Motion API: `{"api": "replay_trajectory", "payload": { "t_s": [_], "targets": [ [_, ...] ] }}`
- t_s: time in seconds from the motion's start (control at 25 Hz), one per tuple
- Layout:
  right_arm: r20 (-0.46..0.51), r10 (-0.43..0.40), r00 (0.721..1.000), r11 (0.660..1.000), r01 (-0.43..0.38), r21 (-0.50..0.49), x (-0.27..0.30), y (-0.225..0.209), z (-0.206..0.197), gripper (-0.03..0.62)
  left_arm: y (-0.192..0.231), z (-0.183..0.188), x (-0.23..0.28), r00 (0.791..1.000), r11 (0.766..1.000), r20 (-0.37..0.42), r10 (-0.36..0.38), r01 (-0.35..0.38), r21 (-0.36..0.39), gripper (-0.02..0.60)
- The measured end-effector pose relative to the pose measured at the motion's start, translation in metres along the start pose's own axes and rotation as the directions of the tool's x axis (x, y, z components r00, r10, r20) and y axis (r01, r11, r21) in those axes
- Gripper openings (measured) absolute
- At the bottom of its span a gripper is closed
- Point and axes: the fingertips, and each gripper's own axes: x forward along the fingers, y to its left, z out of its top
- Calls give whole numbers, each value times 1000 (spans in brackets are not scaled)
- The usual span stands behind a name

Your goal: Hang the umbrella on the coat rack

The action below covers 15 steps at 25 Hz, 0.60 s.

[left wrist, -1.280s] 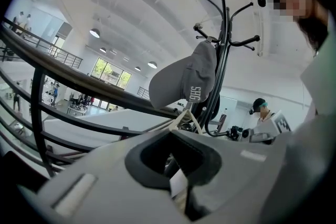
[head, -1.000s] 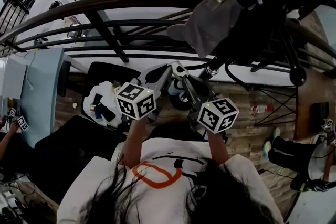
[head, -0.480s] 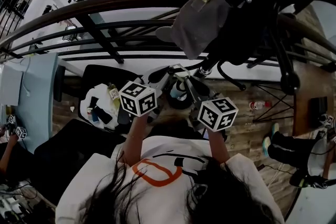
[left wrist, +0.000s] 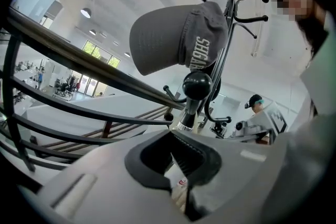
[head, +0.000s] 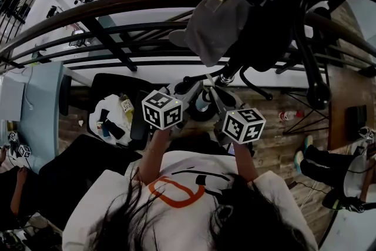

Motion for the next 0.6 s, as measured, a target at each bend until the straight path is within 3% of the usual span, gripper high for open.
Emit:
{"api": "replay_trajectory", "payload": {
  "t_s": [0.28,0.6],
  "targets": [
    [-15,9,1000,999,-10,-40,9,-1,-12,25,-13,-7,5,999,999,7,-50,50,5,1],
    [-2,24,1000,994,-24,-106,13,3,-13,29,-19,-4,5,999,998,32,-43,41,37,12]
  ]
}}
